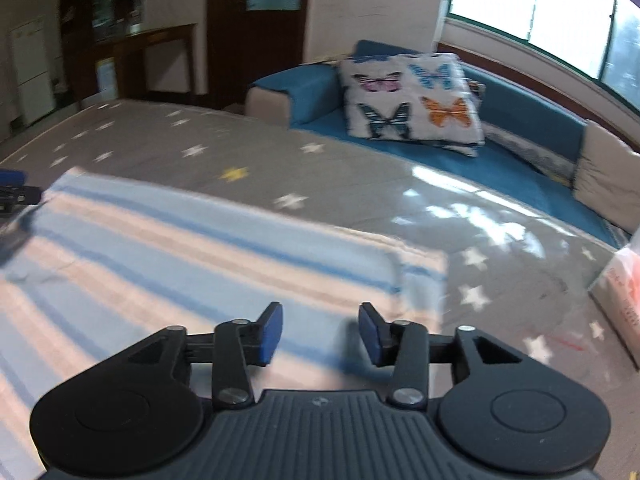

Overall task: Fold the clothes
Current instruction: 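Release both grippers and lay the shirt flat on the table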

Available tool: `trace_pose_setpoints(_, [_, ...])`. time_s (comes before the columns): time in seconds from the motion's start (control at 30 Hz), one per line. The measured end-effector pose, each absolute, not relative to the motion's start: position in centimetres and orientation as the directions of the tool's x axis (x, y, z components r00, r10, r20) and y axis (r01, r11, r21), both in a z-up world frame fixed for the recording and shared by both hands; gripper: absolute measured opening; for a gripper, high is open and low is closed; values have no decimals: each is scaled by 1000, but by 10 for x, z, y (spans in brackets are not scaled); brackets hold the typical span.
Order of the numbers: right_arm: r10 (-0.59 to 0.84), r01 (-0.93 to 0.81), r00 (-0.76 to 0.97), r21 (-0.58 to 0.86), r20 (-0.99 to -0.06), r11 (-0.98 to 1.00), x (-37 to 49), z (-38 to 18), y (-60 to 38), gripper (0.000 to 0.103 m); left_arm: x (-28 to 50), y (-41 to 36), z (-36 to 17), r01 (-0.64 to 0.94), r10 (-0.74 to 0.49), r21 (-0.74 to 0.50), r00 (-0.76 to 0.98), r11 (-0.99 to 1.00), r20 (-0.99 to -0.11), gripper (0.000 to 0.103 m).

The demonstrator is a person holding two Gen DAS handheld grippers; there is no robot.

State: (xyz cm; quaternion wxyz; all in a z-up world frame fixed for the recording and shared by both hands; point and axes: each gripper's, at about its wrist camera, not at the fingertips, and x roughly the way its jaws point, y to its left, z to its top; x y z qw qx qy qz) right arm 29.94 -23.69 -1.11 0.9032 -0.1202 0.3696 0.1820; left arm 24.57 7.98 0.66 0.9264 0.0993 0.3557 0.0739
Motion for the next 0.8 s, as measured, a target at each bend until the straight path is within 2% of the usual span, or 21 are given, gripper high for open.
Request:
trace_pose_setpoints(0.13, [267, -481, 634, -100, -726, 871, 273, -14, -217, 53, 212, 73, 3, -12, 171, 239, 730, 971, -661, 60])
trace_pose_setpoints(0.2, [284, -506, 621, -96, -730, 857, 260, -15, -210, 56, 196, 71, 1, 5, 165, 247, 733, 969, -660, 70])
trace_pose_setpoints(0.3, [309, -536, 604, -88, -735, 839, 241, -16, -199, 58, 175, 68, -2, 20, 168, 270, 736, 963, -655, 71])
trace_pose_setpoints(0.4, [321, -557, 594, -90, -737, 825, 223, -19, -191, 67, 159, 71, -4, 18, 175, 278, 736, 960, -654, 75])
trace_pose_setpoints(0.5, [334, -570, 586, -83, -738, 818, 206, -20, -187, 68, 146, 80, -2, -5, 183, 265, 734, 964, -654, 80])
trace_pose_setpoints(0.6, [353, -583, 576, -67, -738, 810, 188, -19, -184, 82, 133, 85, 0, -25, 194, 260, 735, 965, -650, 84])
trace_pose_setpoints(0.8, [367, -610, 576, -85, -730, 788, 148, -19, -177, 88, 104, 87, 2, -44, 191, 238, 741, 970, -643, 89])
